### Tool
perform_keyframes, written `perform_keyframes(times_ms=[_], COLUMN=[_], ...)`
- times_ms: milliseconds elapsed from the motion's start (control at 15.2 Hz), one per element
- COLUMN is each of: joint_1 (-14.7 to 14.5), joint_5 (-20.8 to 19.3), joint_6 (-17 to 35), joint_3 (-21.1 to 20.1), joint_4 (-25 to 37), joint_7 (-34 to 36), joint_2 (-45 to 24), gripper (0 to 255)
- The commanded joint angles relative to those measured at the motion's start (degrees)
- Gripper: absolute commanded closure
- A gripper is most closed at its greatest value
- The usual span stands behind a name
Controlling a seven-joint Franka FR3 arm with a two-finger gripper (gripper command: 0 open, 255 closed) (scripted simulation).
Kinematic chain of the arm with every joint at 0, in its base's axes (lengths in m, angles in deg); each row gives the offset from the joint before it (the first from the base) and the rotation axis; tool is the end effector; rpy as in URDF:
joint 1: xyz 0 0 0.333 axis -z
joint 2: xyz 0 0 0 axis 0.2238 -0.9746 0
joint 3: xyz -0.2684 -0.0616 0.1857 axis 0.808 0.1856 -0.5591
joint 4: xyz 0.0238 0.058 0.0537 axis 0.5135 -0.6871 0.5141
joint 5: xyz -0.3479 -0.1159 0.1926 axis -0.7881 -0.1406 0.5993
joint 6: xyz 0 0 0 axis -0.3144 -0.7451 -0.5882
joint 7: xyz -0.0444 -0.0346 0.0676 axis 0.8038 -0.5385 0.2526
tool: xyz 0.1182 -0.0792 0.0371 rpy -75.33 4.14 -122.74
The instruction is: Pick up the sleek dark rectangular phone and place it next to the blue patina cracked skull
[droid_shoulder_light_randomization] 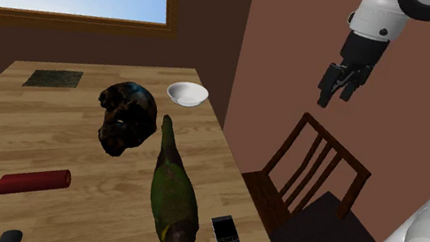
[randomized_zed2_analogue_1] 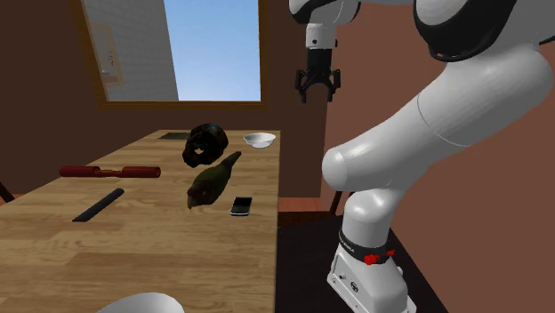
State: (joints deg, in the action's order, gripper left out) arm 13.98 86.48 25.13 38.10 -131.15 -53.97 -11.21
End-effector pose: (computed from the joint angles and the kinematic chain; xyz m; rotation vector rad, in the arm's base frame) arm 0.3213 -0.0063 0.5642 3.1241 -0.1023 0.0320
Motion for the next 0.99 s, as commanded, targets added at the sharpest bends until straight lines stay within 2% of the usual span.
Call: perform_keyframes(times_ms=[0, 462, 924], joint_1=[0.0, -2.4, -5.8], joint_5=[0.0, 5.3, 11.7], joint_6=[0.0, 8.7, 19.0], joint_3=[0.0, -6.0, -13.0], joint_4=[0.0, -11.0, -18.9], joint_7=[0.0, 7.5, 15.0], joint_2=[0.0, 1.9, -0.4], gripper=[0, 0, 0])
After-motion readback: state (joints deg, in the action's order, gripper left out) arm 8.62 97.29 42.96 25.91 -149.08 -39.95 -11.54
